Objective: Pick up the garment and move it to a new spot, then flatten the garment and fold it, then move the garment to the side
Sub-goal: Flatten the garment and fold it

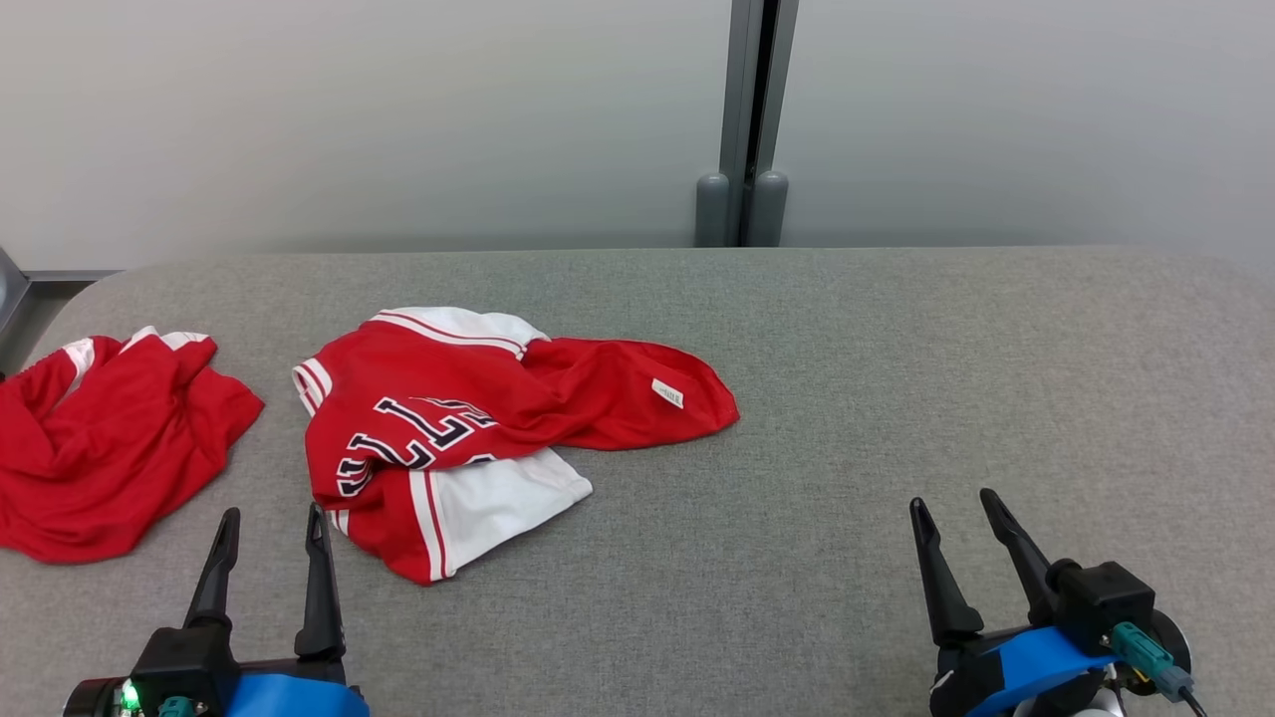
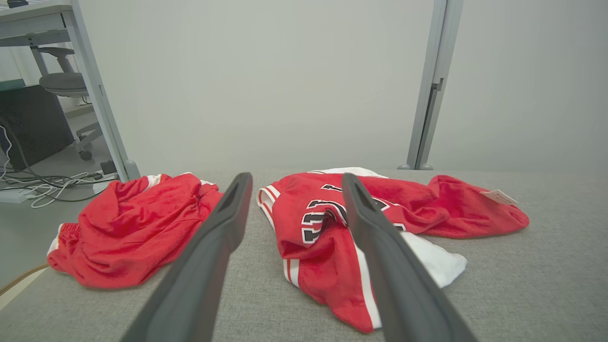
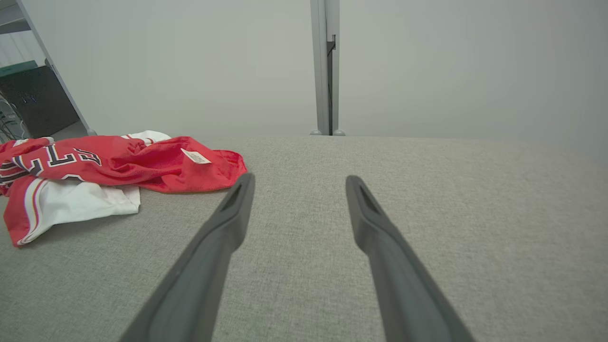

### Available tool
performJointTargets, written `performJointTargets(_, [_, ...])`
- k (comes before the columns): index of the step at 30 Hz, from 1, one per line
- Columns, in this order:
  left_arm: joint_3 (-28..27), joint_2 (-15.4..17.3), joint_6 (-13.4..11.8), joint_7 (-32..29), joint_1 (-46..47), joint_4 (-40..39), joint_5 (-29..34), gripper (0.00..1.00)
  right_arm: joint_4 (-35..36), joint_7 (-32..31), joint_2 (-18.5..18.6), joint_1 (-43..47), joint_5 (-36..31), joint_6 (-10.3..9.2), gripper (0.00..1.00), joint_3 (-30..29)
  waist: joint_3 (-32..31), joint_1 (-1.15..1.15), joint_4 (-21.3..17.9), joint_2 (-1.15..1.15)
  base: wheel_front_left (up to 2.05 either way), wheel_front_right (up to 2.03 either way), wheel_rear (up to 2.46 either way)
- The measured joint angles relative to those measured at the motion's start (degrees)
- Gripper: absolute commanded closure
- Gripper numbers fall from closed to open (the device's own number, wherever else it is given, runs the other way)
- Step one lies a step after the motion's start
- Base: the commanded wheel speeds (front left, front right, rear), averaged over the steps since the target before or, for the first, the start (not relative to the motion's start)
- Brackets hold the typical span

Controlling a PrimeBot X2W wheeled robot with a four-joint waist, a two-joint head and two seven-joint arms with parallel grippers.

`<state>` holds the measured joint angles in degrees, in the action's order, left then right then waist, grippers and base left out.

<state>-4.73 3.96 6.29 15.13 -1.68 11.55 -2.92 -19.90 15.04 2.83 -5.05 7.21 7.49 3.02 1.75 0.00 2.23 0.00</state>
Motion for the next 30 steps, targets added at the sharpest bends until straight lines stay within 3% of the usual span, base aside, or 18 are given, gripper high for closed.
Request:
performJointTargets(6, [1.7, 0.0, 0.3, 0.0, 1.0, 1.0, 0.5, 0.00, 0.0, 0.0, 0.0, 0.0, 0.0, 0.00, 0.00, 0.5, 0.6, 0.00, -0.7, 0.00, 0.00, 0.00, 0.00])
performJointTargets(13, [6.5, -0.1, 0.8, 0.0, 8.5, 3.7, 0.8, 0.00, -0.2, 0.0, 0.0, -1.6, 0.0, 0.00, 0.00, 1.8, 2.9, 0.00, -3.2, 0.00, 0.00, 0.00, 0.00])
performJointTargets(30, [18.5, 4.5, 1.1, 0.0, 19.5, 26.5, -0.6, 0.00, 0.2, 0.0, 0.0, -5.0, 0.4, 0.00, 0.00, 2.0, 9.1, 0.01, -7.7, 0.01, 0.00, 0.00, 0.00])
